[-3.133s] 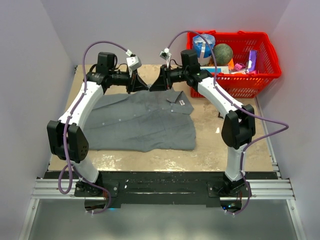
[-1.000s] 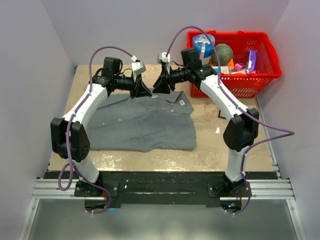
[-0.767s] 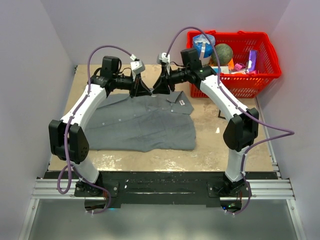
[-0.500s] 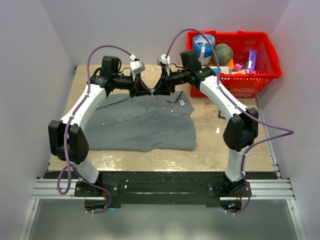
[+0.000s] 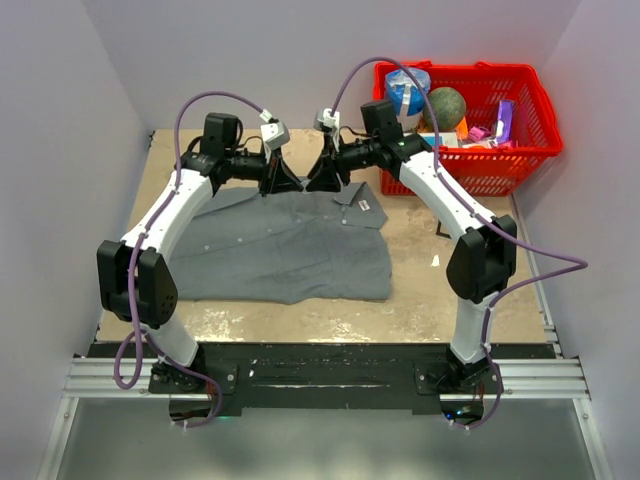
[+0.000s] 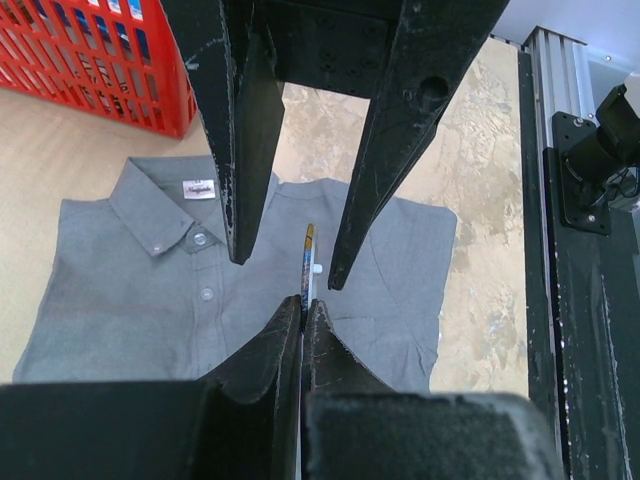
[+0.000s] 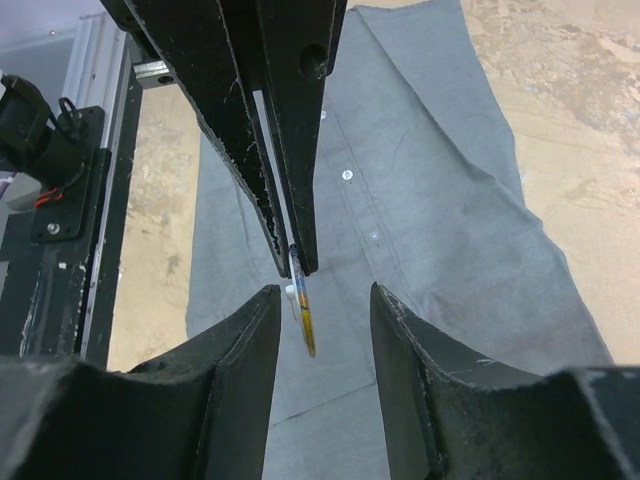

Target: Remove the brooch from the garment

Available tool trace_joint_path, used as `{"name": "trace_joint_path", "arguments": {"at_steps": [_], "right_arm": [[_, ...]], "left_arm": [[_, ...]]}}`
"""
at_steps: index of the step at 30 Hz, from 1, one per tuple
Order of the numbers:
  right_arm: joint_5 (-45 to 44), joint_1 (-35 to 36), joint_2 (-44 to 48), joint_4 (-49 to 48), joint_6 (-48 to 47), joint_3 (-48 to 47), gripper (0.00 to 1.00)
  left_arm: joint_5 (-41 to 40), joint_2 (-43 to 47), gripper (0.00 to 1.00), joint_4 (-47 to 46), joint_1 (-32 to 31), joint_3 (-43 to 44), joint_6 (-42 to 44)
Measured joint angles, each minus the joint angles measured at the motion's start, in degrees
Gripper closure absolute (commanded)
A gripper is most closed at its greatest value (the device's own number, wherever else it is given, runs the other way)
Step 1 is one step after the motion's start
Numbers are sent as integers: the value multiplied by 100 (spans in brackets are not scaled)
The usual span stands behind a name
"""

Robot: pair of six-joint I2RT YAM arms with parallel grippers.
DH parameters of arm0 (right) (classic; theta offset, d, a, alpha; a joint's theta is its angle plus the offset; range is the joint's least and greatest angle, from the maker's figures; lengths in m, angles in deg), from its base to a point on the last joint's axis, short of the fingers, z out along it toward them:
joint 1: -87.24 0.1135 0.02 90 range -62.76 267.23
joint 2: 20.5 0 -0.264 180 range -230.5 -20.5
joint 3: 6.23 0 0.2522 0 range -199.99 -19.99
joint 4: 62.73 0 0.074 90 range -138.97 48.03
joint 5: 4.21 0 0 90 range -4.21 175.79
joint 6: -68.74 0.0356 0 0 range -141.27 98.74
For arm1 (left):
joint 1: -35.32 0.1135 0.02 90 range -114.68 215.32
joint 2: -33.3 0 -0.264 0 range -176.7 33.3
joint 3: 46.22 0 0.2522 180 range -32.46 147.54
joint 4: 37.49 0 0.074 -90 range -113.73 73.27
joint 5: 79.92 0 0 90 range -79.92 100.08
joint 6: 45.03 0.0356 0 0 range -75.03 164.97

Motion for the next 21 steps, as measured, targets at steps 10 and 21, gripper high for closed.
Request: {"name": "trace_joint_path", "arguments": {"at_steps": [10, 21], "right_arm": [[-22, -17, 2, 7, 31, 9, 57], [4, -151, 33, -70, 251, 122, 66]], "left_arm": [[-33, 2, 100, 20, 7, -33, 9], [-39, 2, 100, 59, 68, -33, 48]]}}
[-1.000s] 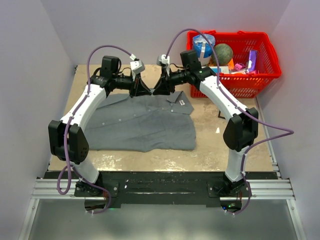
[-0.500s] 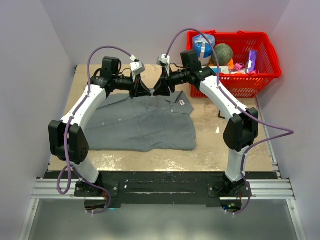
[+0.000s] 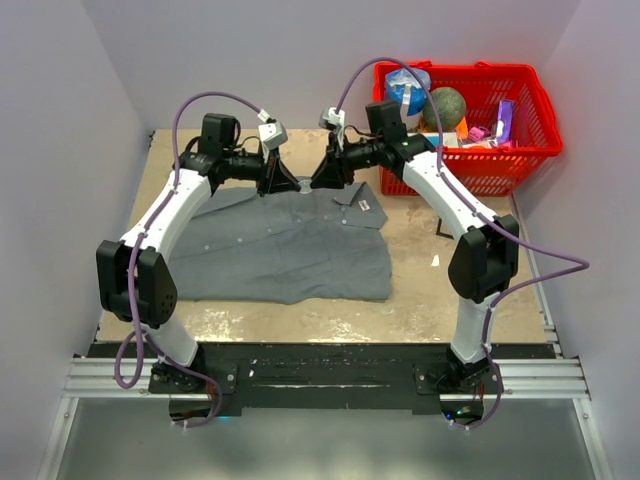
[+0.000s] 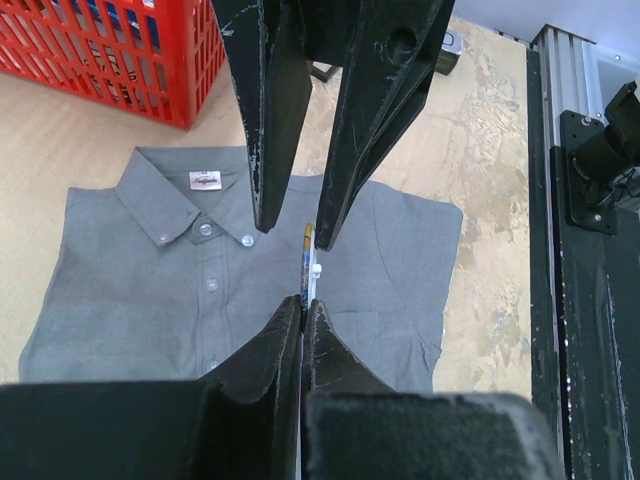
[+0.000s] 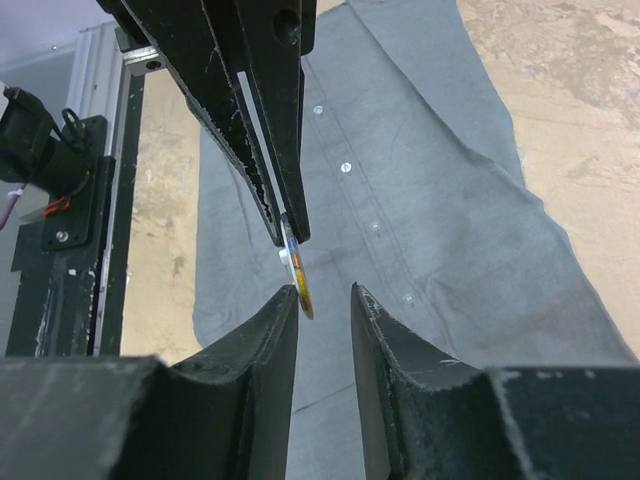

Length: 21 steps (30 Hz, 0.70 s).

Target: Remove the brooch from the garment

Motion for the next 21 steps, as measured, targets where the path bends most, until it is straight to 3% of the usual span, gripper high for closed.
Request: {"name": "trace_joint_path", "arguments": {"at_steps": [3, 8, 11, 14, 15, 16, 19, 21], "right_arm": [[-2, 4, 0, -52, 68, 7, 59], [-20, 0, 0, -149, 107, 7, 60], [-20, 0, 0, -164, 133, 9, 68], [-4, 2, 0, -173, 153, 17, 84], [33, 7, 0, -170, 181, 26, 96], [59, 9, 0, -173, 175, 31, 100], [164, 11, 0, -181, 197, 50, 100], [157, 11, 0, -173, 199, 61, 100]], "left_arm": [[4, 0, 100, 2, 2, 0, -2], [9, 0, 100, 2, 2, 0, -2], [4, 0, 100, 2, 2, 0, 0], [-9, 0, 100, 0, 9, 0, 0], [-20, 0, 100, -2, 15, 0, 0], [-26, 0, 100, -2, 24, 0, -2], [-46, 0, 97, -2, 39, 0, -2], [-122, 0, 81, -7, 39, -2, -26]]}}
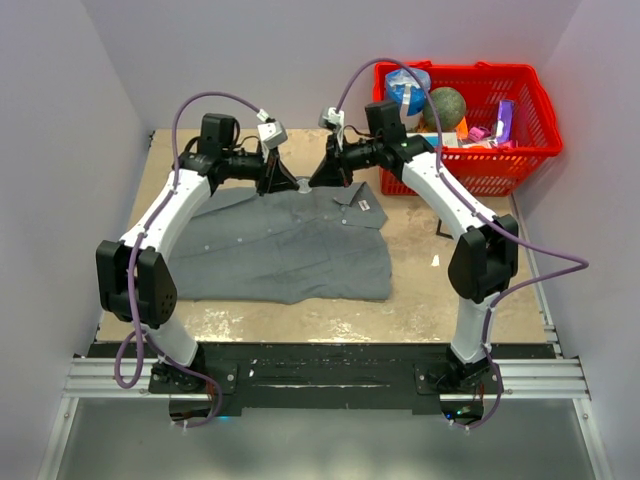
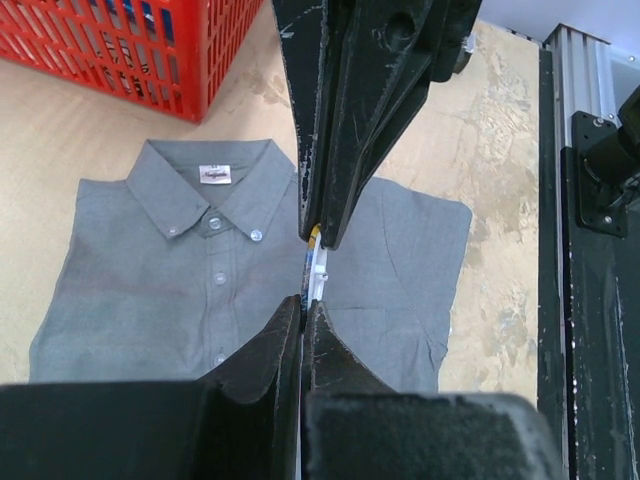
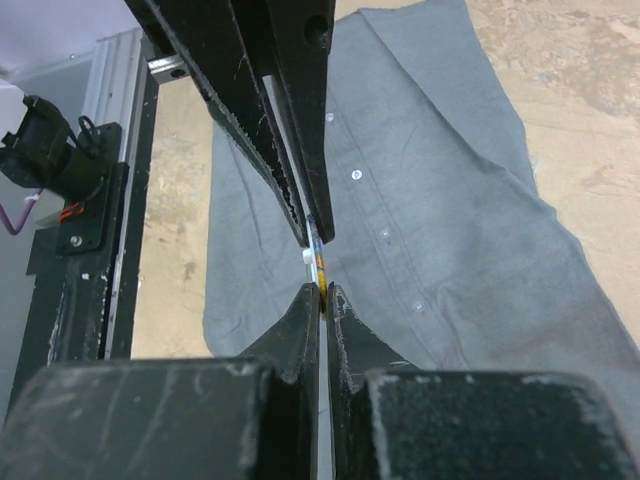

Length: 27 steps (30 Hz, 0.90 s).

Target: Remove the brooch from the garment

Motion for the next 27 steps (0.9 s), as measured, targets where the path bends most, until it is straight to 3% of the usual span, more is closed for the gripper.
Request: {"name": "trace_joint_path", "arguments": {"at_steps": [6, 9, 14, 16, 21, 27], "right_arm": [[-262, -96, 46, 28, -20, 90, 100], [-527, -286, 223, 243, -197, 256, 100], [-1038, -507, 796, 807, -748, 632, 100], [-1220, -511, 1075, 962, -859, 837, 100], [-1770, -448, 1556, 1095, -831, 1067, 100], [-2822, -442, 1888, 1475, -1220, 1147, 100]], "left_arm": [[-586, 188, 70, -122, 96, -457, -79], [-1027, 459, 70, -116, 372, -1097, 31], [-1626, 546, 84, 264, 592, -1939, 610], [-1714, 446, 85, 518, 584, -2159, 811], [-1941, -155, 85, 660, 560, -2240, 931], [-2337, -1141, 86, 678, 560, -1679, 1003]]}}
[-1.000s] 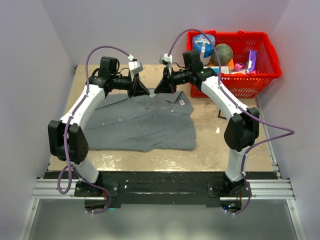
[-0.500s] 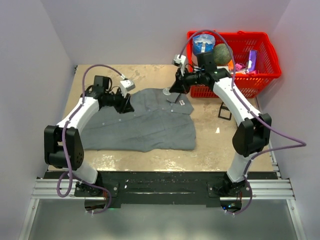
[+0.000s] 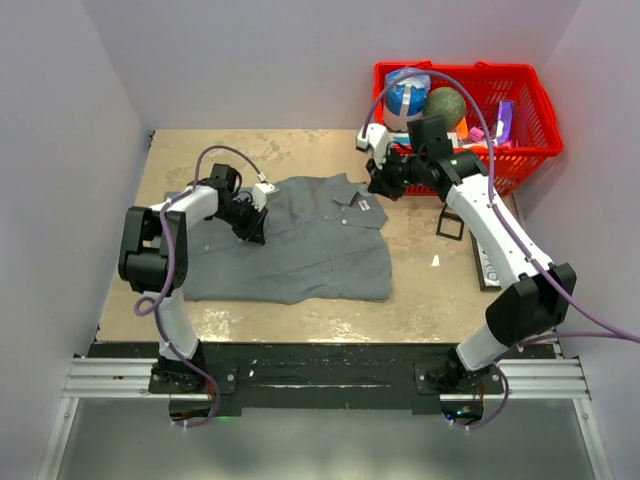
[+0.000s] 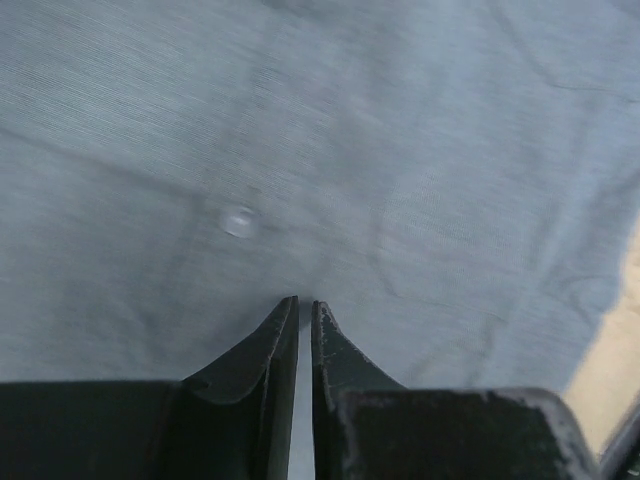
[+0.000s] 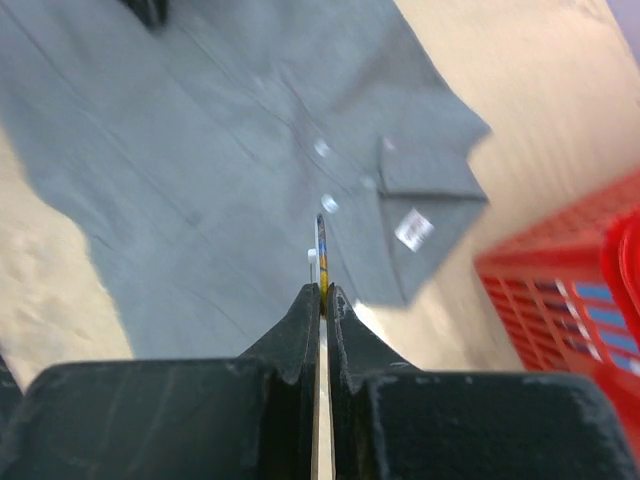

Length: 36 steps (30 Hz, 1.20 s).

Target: Remove the brooch from the garment

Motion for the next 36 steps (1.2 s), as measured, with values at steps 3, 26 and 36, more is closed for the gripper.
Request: {"name": "trace_joint_path", "arguments": {"at_steps": [3, 26, 36], "right_arm": [[-846, -44, 435, 57, -498, 673, 100], [-3825, -1563, 118, -3220, -2350, 4048, 100], [-3934, -1659, -629, -3578, -2682, 3733, 100]], "left_arm": [[-240, -625, 86, -4, 7, 632, 131], [442, -1259, 82, 533, 186, 2490, 258], [459, -721, 82, 640, 186, 2247, 173]]}}
